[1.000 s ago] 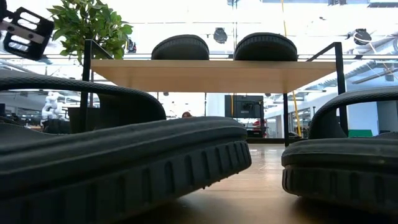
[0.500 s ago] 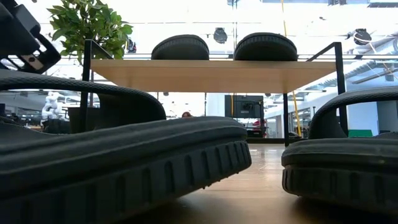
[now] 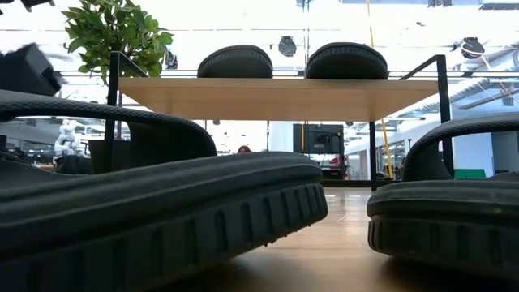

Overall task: Pick and place slides into the shelf
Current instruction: Put the black slide under the shelf

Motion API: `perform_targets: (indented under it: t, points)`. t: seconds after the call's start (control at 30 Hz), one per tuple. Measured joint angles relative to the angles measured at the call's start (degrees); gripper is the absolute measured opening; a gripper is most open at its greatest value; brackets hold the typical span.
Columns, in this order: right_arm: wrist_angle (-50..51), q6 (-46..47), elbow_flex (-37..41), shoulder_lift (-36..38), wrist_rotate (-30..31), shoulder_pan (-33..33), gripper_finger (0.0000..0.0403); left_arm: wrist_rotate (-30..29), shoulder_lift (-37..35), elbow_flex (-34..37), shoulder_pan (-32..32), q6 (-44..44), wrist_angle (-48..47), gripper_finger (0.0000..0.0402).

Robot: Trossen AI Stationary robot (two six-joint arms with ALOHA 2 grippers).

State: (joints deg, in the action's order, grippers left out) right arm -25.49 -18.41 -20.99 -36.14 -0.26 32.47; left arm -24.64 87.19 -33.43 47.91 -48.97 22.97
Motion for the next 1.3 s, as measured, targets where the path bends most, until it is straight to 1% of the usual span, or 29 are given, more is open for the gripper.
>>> perform_targets:
  t: [0.1,0.23,0.37,0.47,0.67,0.83,0.9,0.97,1.03,1.13,1.17,1.2,1.3]
  points:
    - [0.01,-0.02,0.0,0.0,-0.01,0.0,0.0,0.67,2.78,0.02,0.04,-1.6,1.85,0.0353]
    - [0.01,-0.04,0.0,0.0,-0.01,0.0,0.0,1.05,6.57,0.02,-0.21,-3.34,5.32,0.0351]
    - [-0.01,-0.07,0.0,0.0,-0.01,0.0,0.0,2.1,9.51,-0.09,-1.07,-4.06,11.48,0.0337]
    - [-0.1,-0.07,0.0,0.0,-0.01,0.0,0.0,2.5,12.06,-1.87,-1.69,-3.66,11.25,0.0324]
    - [-0.75,-0.07,-0.02,0.02,-0.01,0.0,0.0,6.89,17.16,-6.9,-3.7,-0.29,11.01,0.03]
    - [-0.89,-0.07,0.0,0.0,-0.01,0.0,0.0,9.86,18.35,-9.23,-4.92,2.99,10.99,0.0275]
    - [-1.08,-0.07,0.0,0.02,-0.01,0.0,0.0,10.38,18.35,-9.5,-5.03,4.06,10.84,0.025]
    - [-1.33,-0.07,0.0,0.02,-0.01,0.0,0.0,11.02,18.13,-9.92,-4.76,6.2,9.87,0.0209]
    - [-1.51,-0.07,0.0,0.01,-0.01,0.0,0.0,11.7,17.8,-10.83,-4.23,8.37,7.69,0.0151]
    - [-2.07,-0.07,0.0,0.02,-0.01,0.0,0.0,14.37,16.59,-12.38,-3.55,11.23,3.93,0.0045]
    - [-2.32,-0.06,0.0,0.02,-0.03,0.0,0.0,15.32,16.1,-12.88,-3.47,12.05,2.53,0.0024]
    - [-2.53,0.03,0.0,0.0,-0.01,0.0,0.0,16.13,15.55,-13.39,-3.48,12.97,0.91,0.0017]
    - [-3.33,0.58,0.0,0.02,-0.03,0.02,0.0,17.51,12.82,-15.42,-3.66,16.95,-5.04,0.0016]
